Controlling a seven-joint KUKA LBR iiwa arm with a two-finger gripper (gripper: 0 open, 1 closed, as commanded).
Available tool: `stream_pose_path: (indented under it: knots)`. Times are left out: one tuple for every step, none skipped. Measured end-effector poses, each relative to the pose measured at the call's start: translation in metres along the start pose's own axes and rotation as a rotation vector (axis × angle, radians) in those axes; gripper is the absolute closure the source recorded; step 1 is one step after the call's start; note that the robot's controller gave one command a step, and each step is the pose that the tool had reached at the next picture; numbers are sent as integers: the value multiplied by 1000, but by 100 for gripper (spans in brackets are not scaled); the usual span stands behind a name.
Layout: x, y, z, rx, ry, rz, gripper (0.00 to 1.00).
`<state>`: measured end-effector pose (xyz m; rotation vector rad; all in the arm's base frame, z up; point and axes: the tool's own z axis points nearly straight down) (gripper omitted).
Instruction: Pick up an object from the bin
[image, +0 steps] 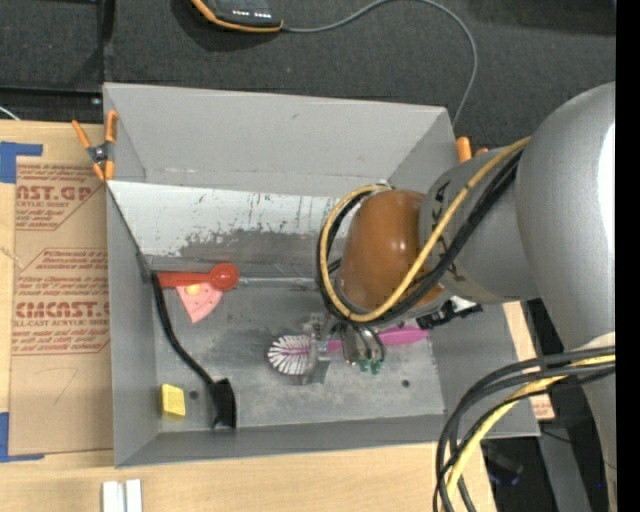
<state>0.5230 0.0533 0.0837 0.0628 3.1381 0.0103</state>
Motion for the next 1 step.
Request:
stream_pose_path:
  knots:
    - [0, 1, -30, -1, 0, -1, 100]
